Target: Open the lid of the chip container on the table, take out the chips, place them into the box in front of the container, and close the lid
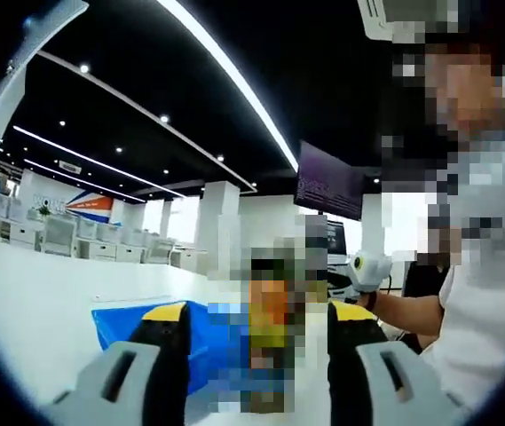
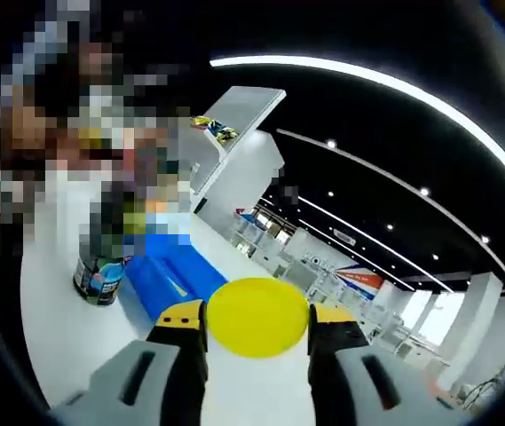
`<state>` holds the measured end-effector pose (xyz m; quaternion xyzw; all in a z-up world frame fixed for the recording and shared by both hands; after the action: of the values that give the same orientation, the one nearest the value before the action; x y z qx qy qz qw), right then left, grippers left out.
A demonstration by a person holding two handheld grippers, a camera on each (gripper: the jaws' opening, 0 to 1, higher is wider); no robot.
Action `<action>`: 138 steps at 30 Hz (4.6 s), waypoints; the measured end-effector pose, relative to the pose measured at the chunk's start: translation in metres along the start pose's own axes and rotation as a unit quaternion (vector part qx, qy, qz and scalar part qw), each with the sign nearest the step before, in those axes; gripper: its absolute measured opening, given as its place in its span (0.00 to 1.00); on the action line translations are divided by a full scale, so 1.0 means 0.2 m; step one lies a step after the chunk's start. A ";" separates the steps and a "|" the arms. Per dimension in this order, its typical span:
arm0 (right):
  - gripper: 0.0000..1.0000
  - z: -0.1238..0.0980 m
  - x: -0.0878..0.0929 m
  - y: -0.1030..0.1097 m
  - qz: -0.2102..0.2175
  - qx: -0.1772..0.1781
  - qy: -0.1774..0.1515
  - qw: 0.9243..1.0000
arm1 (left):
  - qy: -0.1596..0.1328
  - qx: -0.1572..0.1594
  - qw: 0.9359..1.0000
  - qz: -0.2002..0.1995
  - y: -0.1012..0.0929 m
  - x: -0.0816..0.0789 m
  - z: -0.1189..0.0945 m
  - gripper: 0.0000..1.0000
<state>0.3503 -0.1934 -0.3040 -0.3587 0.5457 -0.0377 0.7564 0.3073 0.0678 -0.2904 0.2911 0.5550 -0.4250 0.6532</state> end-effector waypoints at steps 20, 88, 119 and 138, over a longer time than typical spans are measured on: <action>0.44 0.04 -0.31 0.01 -0.138 0.009 -0.078 0.987 | -0.006 0.015 0.999 0.038 0.00 -0.20 0.10 0.62; 0.44 0.14 -0.86 0.19 -0.375 -0.070 -0.220 0.898 | 0.077 0.237 0.968 0.022 -0.23 -0.41 0.57 0.28; 0.44 0.14 -0.85 0.24 -0.378 -0.084 -0.224 0.894 | 0.071 0.254 0.964 0.027 -0.26 -0.38 0.57 0.06; 0.47 0.13 -0.85 0.26 -0.363 -0.098 -0.224 0.899 | 0.057 0.249 0.966 0.023 -0.24 -0.39 0.55 0.06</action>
<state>0.2874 -0.0663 -0.1946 -0.6032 0.1949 -0.1744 0.7535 0.3163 -0.0305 -0.1876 0.4814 0.4608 -0.5173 0.5369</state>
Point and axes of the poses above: the point that each gripper's makers call its tool centre point, and the gripper's own axes: z roughly forward along the fingers, y roughly to its left, x roughly out of its underside, the point moved 2 cm from there along -z, roughly backward along the fingers, and after that the axes turned 2 degrees about -y, right-handed, at the moved point
